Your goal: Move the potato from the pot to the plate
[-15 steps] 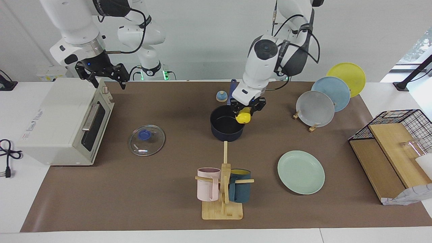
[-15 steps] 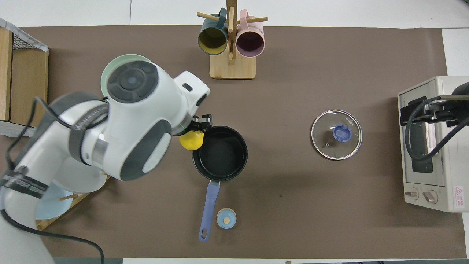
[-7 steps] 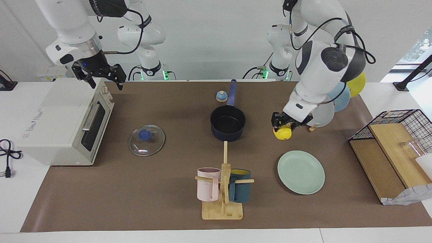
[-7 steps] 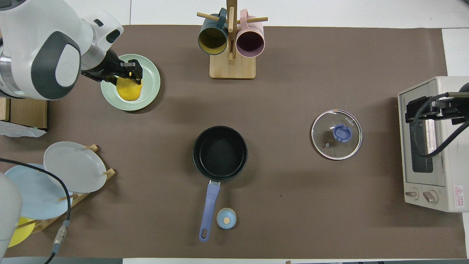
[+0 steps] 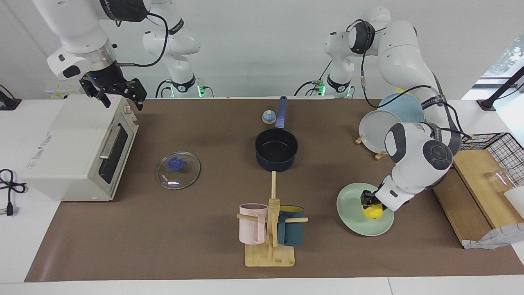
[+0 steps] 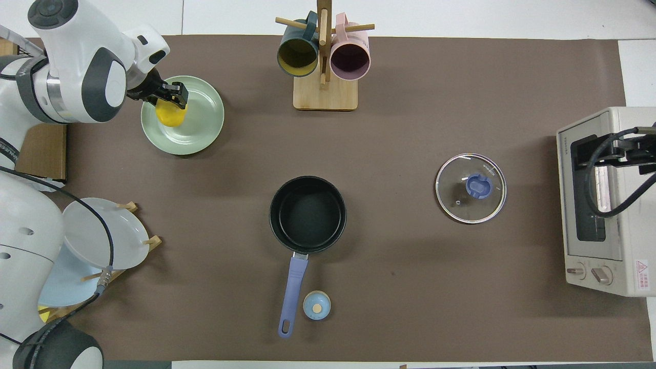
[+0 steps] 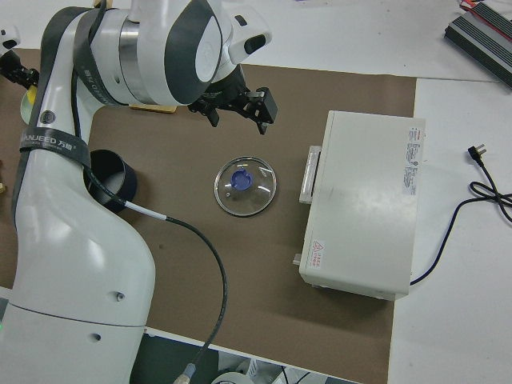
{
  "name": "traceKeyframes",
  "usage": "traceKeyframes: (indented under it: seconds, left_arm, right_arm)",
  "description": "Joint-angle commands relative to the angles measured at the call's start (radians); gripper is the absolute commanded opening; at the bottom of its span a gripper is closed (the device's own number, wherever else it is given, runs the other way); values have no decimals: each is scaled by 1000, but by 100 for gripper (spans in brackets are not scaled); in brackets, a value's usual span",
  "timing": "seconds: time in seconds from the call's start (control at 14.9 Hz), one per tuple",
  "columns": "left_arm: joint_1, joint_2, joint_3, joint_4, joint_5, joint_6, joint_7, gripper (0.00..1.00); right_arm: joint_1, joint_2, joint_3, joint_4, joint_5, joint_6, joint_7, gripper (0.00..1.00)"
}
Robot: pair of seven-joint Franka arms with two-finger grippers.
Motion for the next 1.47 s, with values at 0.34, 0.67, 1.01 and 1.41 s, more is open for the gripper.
traceKeyframes:
  seconds: [0.34,0.67,1.01,1.41]
  left_arm:
    - [3,-93,-7,-199,24,130,13,22]
    - [9,-99,-5,-124,22,65,13,100]
    - [29,-327,-4,-130,5,-97,0,100]
    - [29,-580,1,-156,7,-338,-3,100]
  right_arm:
    - [-11,-2,10,-6,21,3,-2,100]
    - [-9,-2,8,-7,35,0,0,100]
    - [-9,-2,10,-6,33,2,0,100]
    - [-6,-2,10,-6,33,3,0,100]
